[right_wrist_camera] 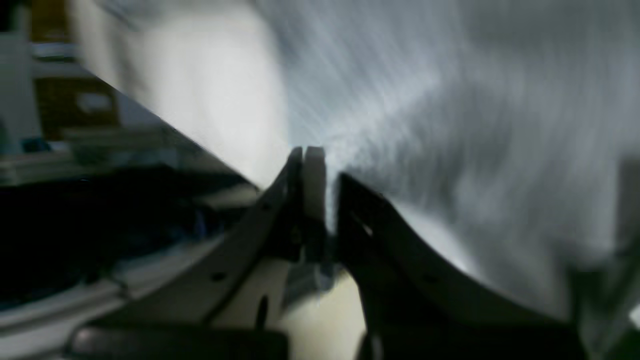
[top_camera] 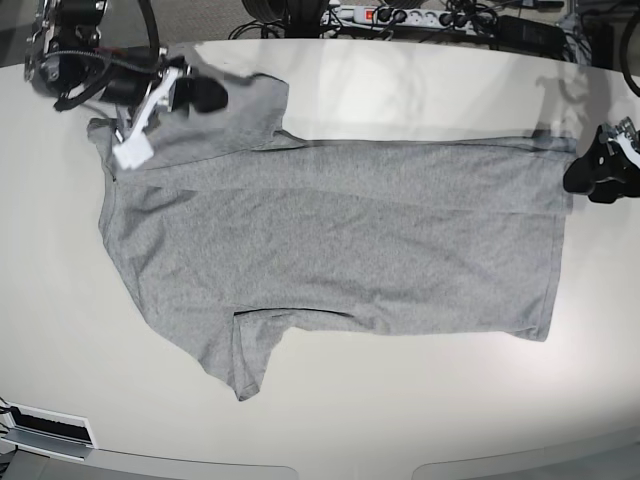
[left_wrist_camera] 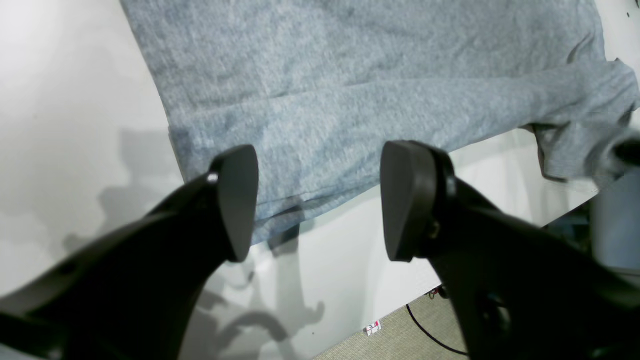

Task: Layout the t-shirt on the table in an organized manner, then fold the t-shirt properly
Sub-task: 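Move the right gripper along the shirt side and grasp the sleeve edge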

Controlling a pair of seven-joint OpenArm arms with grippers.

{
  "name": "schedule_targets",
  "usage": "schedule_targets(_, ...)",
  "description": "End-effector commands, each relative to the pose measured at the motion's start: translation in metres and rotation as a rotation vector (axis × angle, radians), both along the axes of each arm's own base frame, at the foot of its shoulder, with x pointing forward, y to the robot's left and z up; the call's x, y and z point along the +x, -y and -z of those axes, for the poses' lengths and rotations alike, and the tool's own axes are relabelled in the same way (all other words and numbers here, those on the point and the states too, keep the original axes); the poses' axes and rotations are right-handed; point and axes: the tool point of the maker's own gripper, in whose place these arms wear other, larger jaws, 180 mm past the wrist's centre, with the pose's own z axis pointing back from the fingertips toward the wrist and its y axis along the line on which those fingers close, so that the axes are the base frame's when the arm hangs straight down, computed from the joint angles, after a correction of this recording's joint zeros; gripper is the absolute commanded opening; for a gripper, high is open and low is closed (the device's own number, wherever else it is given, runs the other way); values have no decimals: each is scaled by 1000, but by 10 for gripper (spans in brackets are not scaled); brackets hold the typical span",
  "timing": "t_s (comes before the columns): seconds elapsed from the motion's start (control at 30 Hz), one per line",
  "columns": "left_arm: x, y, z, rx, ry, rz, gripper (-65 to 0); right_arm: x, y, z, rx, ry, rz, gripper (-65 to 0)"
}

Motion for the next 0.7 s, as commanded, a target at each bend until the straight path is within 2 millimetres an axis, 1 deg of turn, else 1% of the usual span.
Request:
schedule_targets(0.0,8,-3,-14,6,44,10,-253,7,1,-11,-2,48,-6,-650)
schedule_targets(0.1,8,-3,-15,6,45,10,-253,25,1,-26,-12,122,-11,-650)
schedule_targets(0.27,8,-3,-15,6,45,10,-253,49,2,-38,-17,187,-12,-650)
schedule_targets(0.43,8,-4,-14,7,44,10,-253,75,7,-53,-32,258,-18,-650)
schedule_targets(0.57,8,-4,-15,7,44,10,-253,90,9,-61,-47,296,-21,-650)
schedule_targets(0.67,9,-3,-16,-2,48,9,-253,103,14,-65,-90,326,-16,-650)
